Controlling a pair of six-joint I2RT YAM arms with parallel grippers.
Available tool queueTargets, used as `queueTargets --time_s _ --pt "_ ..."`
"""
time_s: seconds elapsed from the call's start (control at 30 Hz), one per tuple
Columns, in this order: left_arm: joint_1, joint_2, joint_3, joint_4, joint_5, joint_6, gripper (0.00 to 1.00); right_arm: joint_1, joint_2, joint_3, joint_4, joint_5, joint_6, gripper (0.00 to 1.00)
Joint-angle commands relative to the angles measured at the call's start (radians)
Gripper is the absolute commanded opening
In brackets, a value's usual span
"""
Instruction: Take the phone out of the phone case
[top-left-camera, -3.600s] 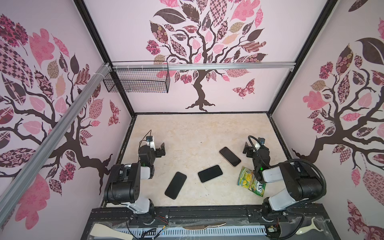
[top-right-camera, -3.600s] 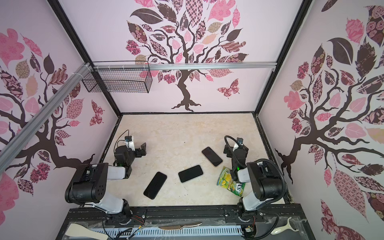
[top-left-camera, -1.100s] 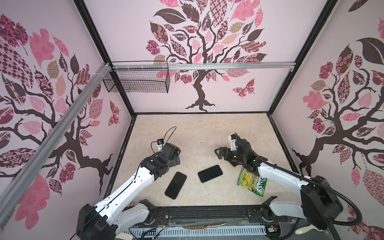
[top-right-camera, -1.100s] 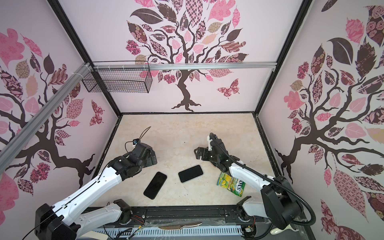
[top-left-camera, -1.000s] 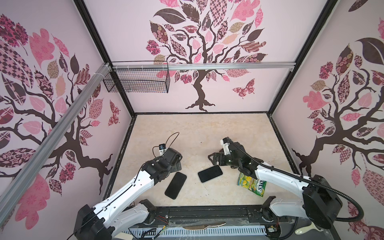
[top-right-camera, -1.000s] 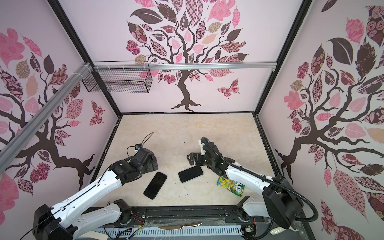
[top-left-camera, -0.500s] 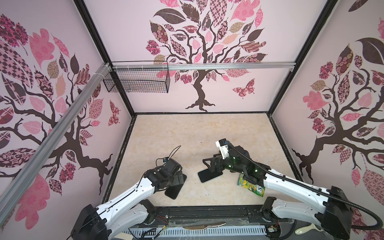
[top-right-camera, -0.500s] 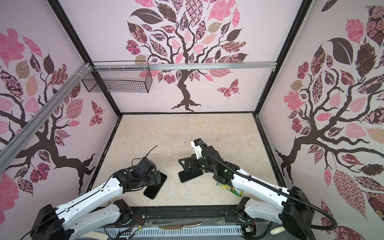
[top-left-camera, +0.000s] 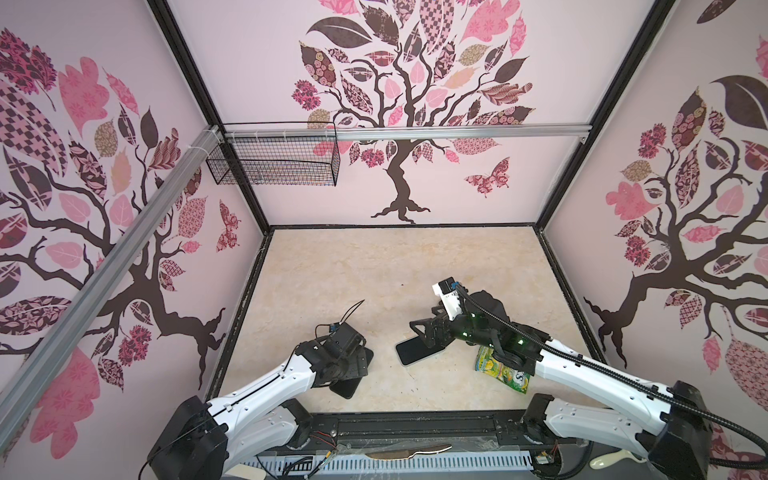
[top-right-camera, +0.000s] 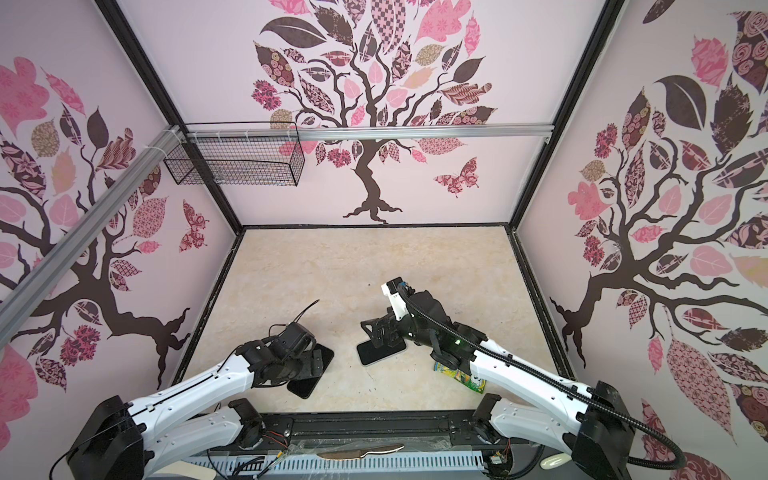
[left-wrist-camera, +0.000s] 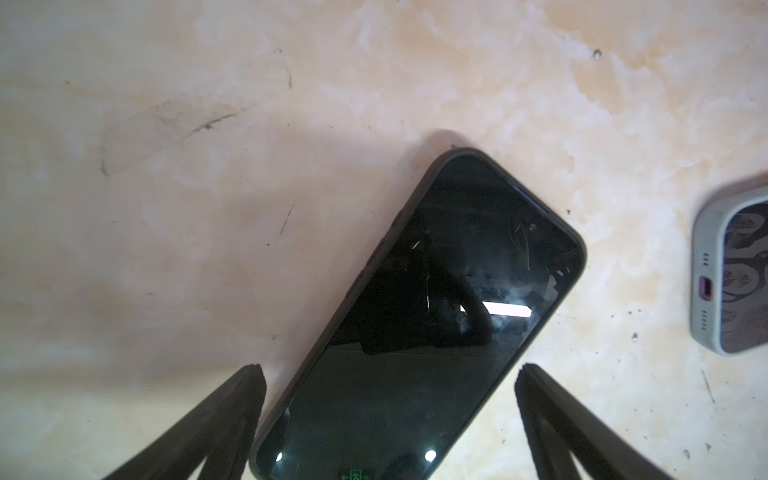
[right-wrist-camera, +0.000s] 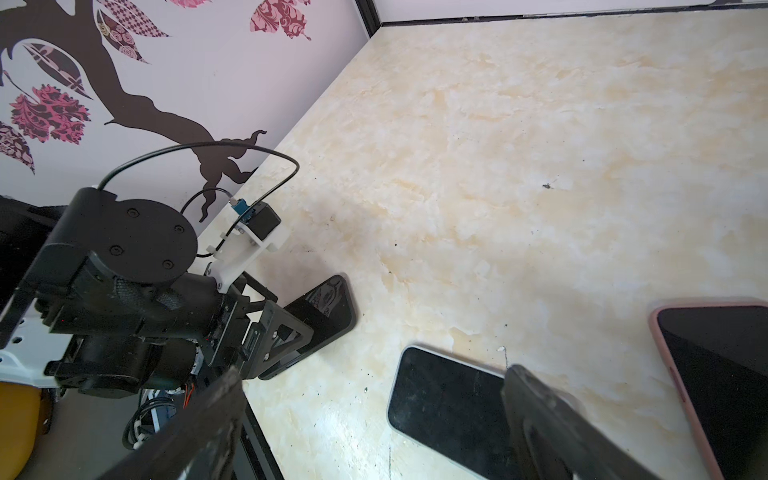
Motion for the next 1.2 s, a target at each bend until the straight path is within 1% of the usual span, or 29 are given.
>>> queueTargets --time_s 0.0,0.37,0.57,0.77,0.9,1.0,1.1,1.17 --pt "-0.002 -0.002 -0.03 0.024 0.032 0.005 0.98 -0.002 -0.027 0.01 -0.025 0.007 -0.018 1.0" --pt "-0.012 0.006 -0.053 0.037 0.086 -0.014 0.99 -0.002 -0.039 -0.009 -0.03 0.009 -0.01 0.99" --pt "-0.081 0.011 -0.044 0.019 0.059 -0.035 0.98 -0.002 -0.045 -0.027 -0.027 0.013 -0.002 1.0" --pt "-0.176 0.077 -0.006 0.003 0.019 -0.065 0.98 -0.002 -0.045 -0.035 -0.028 0.027 0.002 1.0" --pt "-0.205 0.134 0.013 -0.029 -0.017 -0.076 0.98 -0.002 -0.049 -0.04 -0.046 0.074 0.012 1.0" --pt "-0.236 0.167 0.037 -0.059 -0.053 -0.081 0.98 -0.003 -0.063 -0.046 -0.06 0.142 0.029 1.0" --pt "-0.257 0.194 0.051 -0.069 -0.06 -0.082 0.95 -0.005 -0.081 -0.058 -0.07 0.208 0.054 1.0" --pt "-0.264 0.204 0.052 -0.07 -0.059 -0.085 0.91 -0.013 -0.088 -0.065 -0.074 0.228 0.07 1.0"
